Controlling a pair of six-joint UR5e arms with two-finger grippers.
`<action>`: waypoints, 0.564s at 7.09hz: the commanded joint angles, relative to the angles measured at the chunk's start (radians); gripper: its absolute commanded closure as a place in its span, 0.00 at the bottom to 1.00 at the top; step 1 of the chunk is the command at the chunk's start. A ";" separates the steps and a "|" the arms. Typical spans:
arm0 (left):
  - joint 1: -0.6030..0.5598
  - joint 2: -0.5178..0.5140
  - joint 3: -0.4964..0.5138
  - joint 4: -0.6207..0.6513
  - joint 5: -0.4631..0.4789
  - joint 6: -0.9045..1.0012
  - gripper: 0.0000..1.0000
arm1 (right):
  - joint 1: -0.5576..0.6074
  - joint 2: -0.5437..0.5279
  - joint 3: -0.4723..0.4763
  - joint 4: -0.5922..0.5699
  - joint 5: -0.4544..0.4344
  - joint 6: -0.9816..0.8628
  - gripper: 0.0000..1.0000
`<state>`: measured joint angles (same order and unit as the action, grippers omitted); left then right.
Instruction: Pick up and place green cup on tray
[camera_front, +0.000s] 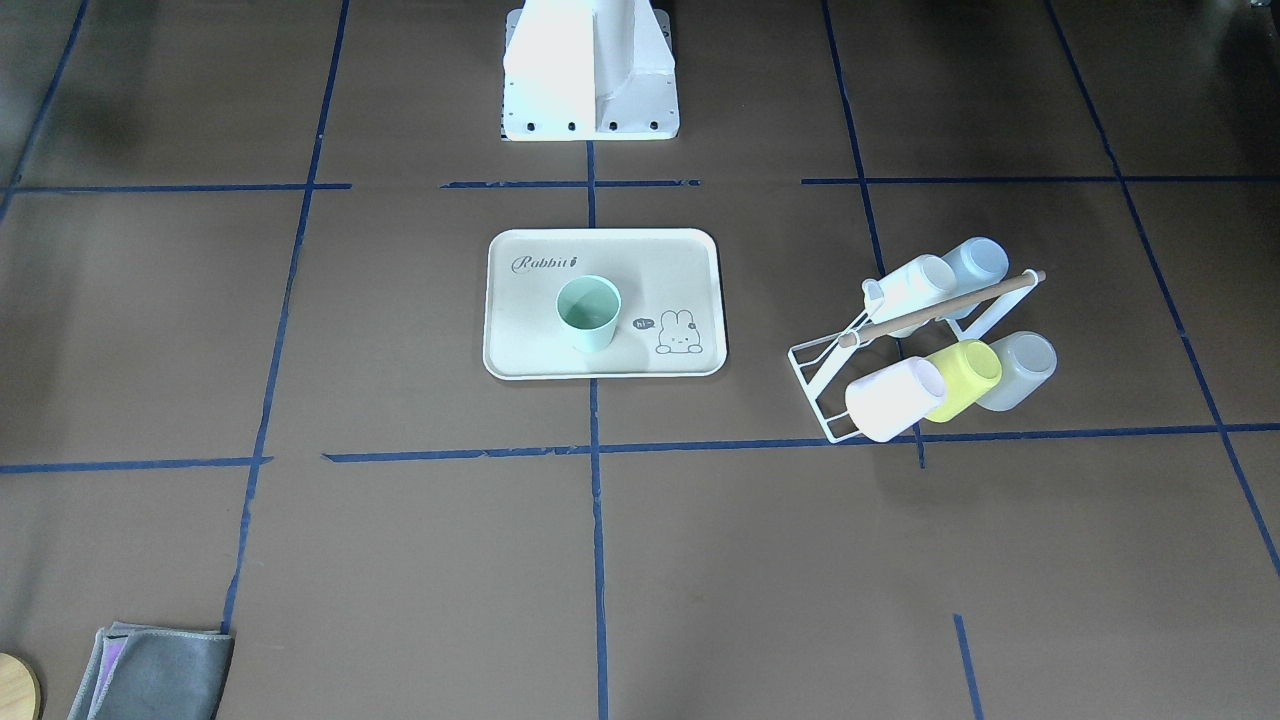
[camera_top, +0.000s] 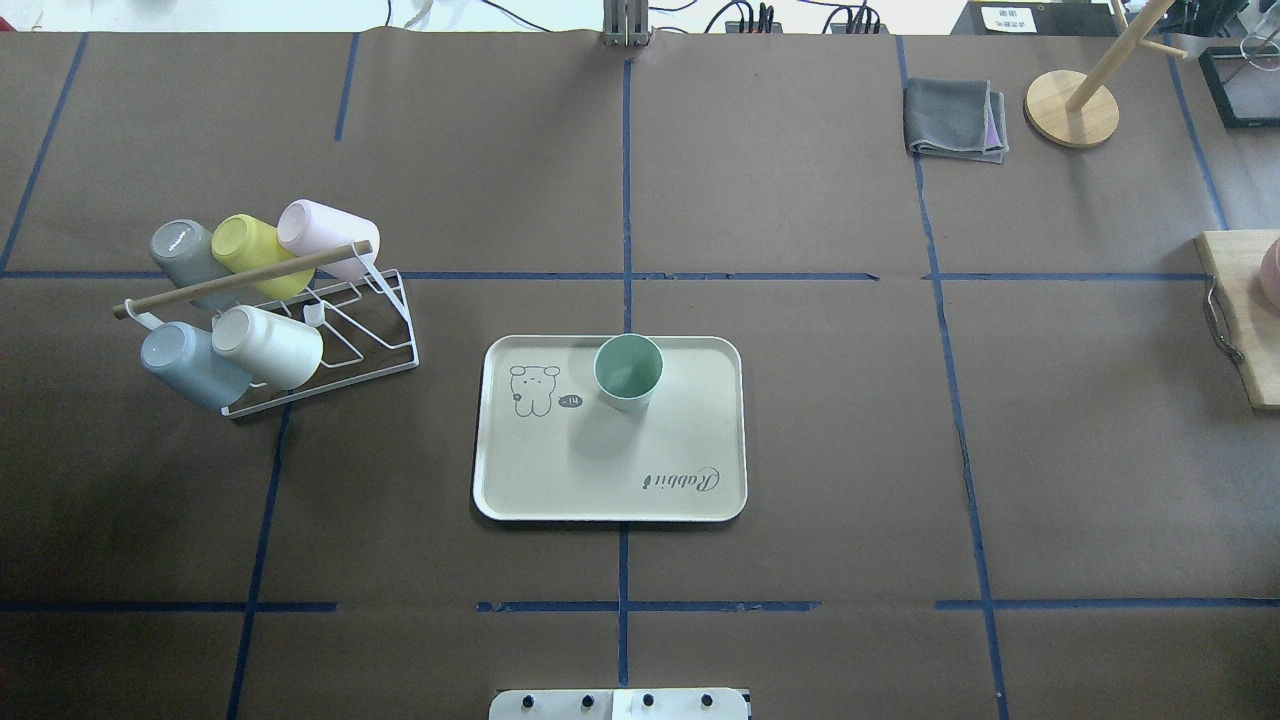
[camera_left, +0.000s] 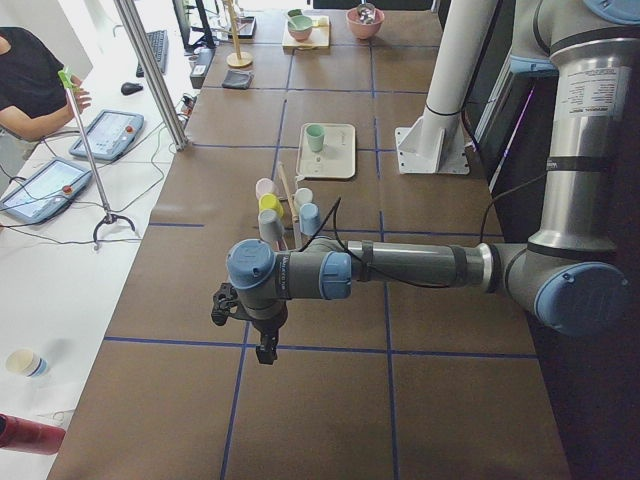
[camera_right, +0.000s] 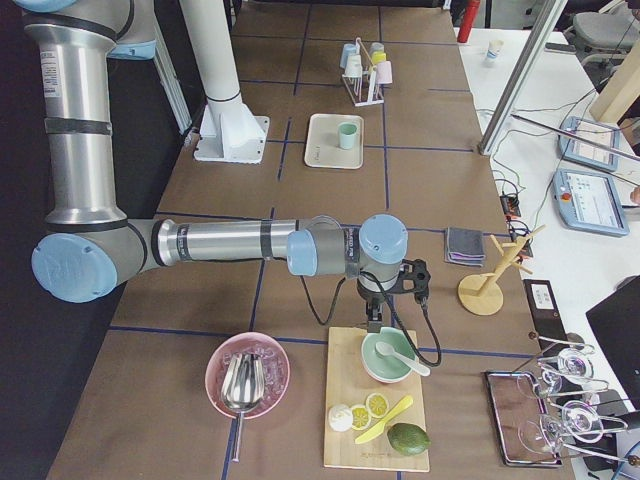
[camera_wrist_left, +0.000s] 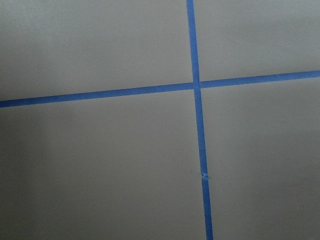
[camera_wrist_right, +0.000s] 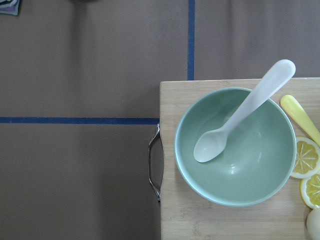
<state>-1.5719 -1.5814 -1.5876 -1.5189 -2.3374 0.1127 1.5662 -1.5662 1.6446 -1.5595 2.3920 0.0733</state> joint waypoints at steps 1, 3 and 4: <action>0.000 -0.002 0.000 0.000 0.000 0.001 0.00 | 0.014 -0.029 -0.009 0.001 0.001 -0.007 0.00; 0.001 -0.003 -0.002 -0.001 0.000 0.001 0.00 | 0.015 -0.054 -0.014 0.001 -0.001 -0.012 0.00; 0.001 -0.003 -0.002 -0.001 0.000 0.001 0.00 | 0.015 -0.055 -0.016 0.003 -0.002 -0.012 0.00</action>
<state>-1.5710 -1.5842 -1.5890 -1.5197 -2.3378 0.1131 1.5805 -1.6156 1.6320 -1.5582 2.3909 0.0622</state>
